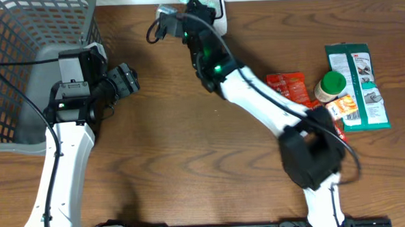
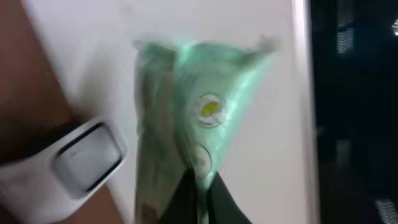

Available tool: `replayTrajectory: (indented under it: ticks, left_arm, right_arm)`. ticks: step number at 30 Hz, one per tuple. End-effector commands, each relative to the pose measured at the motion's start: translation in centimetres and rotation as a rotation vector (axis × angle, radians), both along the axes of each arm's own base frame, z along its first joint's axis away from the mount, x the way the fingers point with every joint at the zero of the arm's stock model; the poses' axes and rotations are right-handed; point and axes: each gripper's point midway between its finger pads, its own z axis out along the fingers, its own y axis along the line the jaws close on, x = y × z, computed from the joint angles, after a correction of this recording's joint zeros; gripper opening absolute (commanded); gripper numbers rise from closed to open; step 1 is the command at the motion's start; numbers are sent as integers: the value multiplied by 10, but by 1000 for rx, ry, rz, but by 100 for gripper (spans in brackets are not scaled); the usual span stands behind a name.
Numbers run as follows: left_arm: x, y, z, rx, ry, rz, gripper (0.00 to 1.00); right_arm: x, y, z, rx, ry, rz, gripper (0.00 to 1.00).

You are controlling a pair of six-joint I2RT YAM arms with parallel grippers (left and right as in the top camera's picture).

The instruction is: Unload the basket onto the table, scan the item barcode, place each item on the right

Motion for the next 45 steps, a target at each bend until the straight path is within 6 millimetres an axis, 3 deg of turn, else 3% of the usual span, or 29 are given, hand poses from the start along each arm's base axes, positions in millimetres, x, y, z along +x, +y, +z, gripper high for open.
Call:
replayTrajectory:
  ticks: [1, 5, 8, 15, 18, 23, 26, 30, 31, 32, 34, 37, 41, 45]
  left_arm:
    - [1, 3, 0, 9, -2, 5, 82]
    - [1, 3, 0, 9, -2, 5, 82]
    - [1, 3, 0, 9, -2, 5, 83]
    - [1, 3, 0, 9, -2, 5, 82]
    - [1, 3, 0, 9, -2, 5, 82]
    - [1, 3, 0, 9, -2, 5, 82]
    - [1, 3, 0, 9, -2, 5, 82]
    - [1, 3, 0, 9, -2, 5, 83]
    - [1, 3, 0, 9, -2, 5, 83]
    - [1, 3, 0, 9, -2, 5, 83]
    - [1, 3, 0, 9, -2, 5, 82]
    - [1, 3, 0, 9, -2, 5, 82]
    - [1, 3, 0, 9, -2, 5, 82]
    - [1, 3, 0, 9, -2, 5, 83]
  right_arm:
    - [26, -22, -27, -190, -66, -82, 1]
    - [48, -41, -56, -151, -70, -122, 1]
    - [55, -48, -66, -63, -54, -120, 1]
    - [44, -23, -61, 167, 1, -161, 1]
    - [30, 1, -81, 258, 154, -155, 12]
    - [-7, 48, -99, 510, 452, -126, 50]
    - [-30, 71, -108, 649, 615, -111, 53]
    - [-36, 67, -129, 828, 715, -206, 63]
    - [-37, 67, -132, 849, 729, -215, 70]
    - [-35, 66, -139, 881, 748, -234, 89]
    - [-31, 61, -147, 891, 745, -255, 99]
    - [-20, 48, -164, 891, 743, -288, 99]
    - [-5, 25, -202, 900, 752, -364, 99]
    - [7, 8, -216, 983, 743, -433, 99]
